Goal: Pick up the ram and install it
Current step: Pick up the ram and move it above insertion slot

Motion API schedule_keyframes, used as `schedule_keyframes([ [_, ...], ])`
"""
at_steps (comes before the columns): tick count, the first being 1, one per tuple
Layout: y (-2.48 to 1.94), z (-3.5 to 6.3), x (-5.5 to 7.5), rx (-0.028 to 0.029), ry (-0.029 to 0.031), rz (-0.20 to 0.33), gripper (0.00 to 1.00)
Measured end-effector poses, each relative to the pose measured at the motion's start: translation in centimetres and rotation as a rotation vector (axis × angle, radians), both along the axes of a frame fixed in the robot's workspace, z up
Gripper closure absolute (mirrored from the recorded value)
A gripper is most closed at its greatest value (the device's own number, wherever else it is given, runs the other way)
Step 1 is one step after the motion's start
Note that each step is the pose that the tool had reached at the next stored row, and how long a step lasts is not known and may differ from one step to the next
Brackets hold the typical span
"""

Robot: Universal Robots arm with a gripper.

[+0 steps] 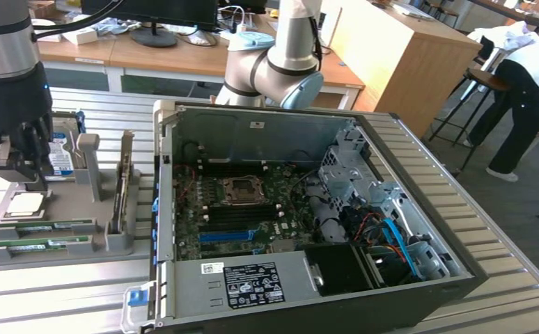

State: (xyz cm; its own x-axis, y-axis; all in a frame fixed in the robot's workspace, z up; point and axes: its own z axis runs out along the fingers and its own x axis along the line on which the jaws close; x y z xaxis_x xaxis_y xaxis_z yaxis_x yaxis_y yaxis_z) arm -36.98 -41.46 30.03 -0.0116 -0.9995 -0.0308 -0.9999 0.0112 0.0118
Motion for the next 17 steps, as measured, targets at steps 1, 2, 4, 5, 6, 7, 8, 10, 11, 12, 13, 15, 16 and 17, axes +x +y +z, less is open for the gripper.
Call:
schedule_keyframes([
  [1, 0.00, 0.00, 0.0, 0.0000, 0.0000, 0.000, 0.64],
  [2, -0.02, 0.00, 0.0, -0.0001, 0.0001, 0.000, 0.64],
  [4, -0.16, 0.00, 0.0, 0.0000, 0.0001, 0.000, 0.64],
  [5, -0.25, 0.00, 0.0, 0.0000, 0.0001, 0.000, 0.64],
  [6, -0.35, 0.00, 0.0, 0.0000, 0.0001, 0.000, 0.64],
  [7, -0.45, 0.00, 0.0, 0.0000, 0.0000, 0.000, 0.64],
  [8, -0.56, -0.01, 0.0, 0.0000, -0.0001, 0.000, 0.64],
  [10, -0.78, 0.00, 0.0, 0.0000, 0.0000, 0.000, 0.64],
  [11, -0.91, 0.00, 0.0, 0.0001, 0.0001, 0.000, 0.64],
  [12, -1.02, 0.00, 0.0, 0.0000, 0.0000, 0.000, 0.64],
  [13, -1.07, 0.00, 0.0, 0.0000, 0.0000, 0.000, 0.64],
  [15, -1.07, 0.00, 0.0, 0.0000, 0.0000, 0.000, 0.64],
  [16, -1.07, 0.00, 0.0, 0.0001, -0.0001, 0.000, 0.64],
  [17, -1.07, 0.00, 0.0, 0.0000, 0.0000, 0.000, 0.64],
])
